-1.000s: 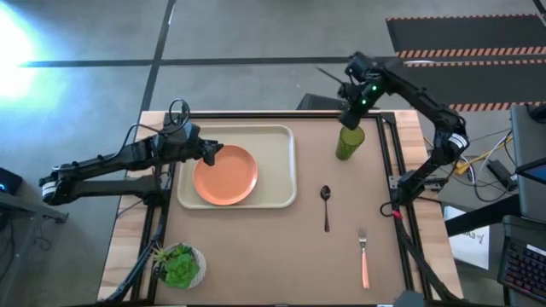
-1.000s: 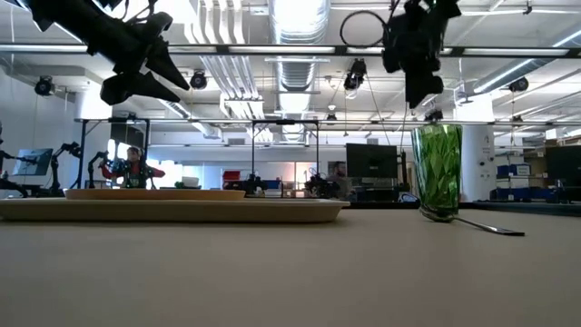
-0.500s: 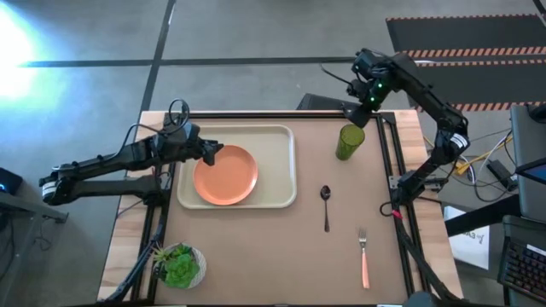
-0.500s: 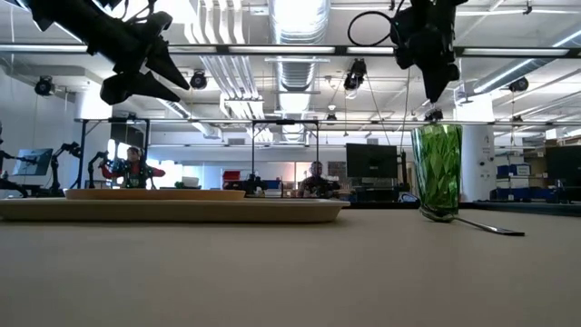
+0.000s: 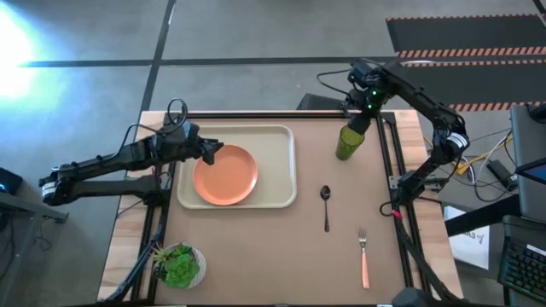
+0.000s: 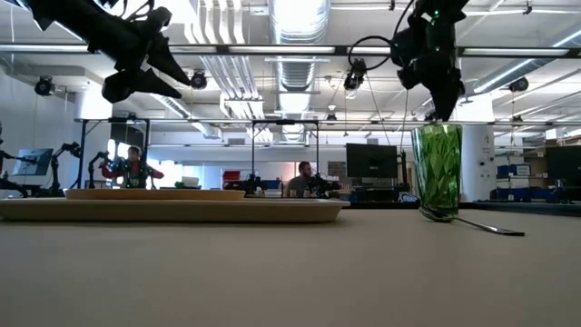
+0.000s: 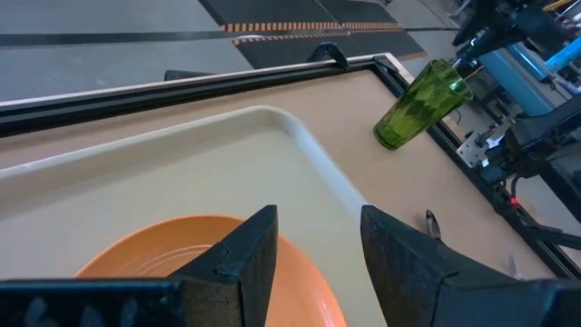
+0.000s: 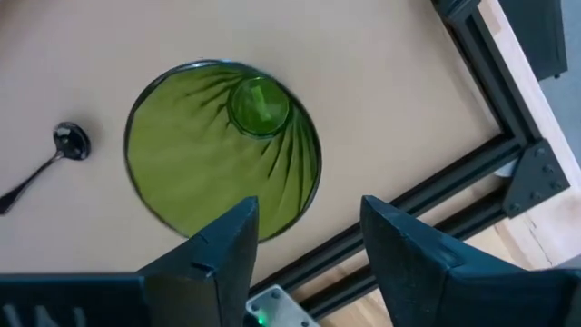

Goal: Pick and place plate/cup/fork/spoon on tray
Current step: Put the green glass on the white serving tray to the right of the orange plate

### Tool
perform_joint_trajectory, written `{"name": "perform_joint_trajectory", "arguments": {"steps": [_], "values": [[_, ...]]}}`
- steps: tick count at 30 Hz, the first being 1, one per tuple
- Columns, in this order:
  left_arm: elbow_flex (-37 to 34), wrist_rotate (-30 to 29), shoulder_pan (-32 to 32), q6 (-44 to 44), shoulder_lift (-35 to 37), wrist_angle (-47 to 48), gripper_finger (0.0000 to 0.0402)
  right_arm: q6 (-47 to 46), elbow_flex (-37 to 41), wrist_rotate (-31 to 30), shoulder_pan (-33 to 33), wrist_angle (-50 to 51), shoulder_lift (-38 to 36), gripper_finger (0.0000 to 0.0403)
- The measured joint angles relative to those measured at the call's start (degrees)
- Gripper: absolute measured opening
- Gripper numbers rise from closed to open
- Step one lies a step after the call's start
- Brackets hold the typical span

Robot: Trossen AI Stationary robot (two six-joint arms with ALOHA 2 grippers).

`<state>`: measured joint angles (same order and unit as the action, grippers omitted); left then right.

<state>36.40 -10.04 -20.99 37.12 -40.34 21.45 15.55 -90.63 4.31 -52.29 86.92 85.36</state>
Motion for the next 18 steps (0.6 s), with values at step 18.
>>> {"name": "perform_joint_trajectory", "arguments": {"steps": [18], "values": [[0.0,0.0,0.0,0.0,0.4,0.0,0.0141,1.1,9.3,0.6,-0.6,-7.7,0.0,0.0196]]}}
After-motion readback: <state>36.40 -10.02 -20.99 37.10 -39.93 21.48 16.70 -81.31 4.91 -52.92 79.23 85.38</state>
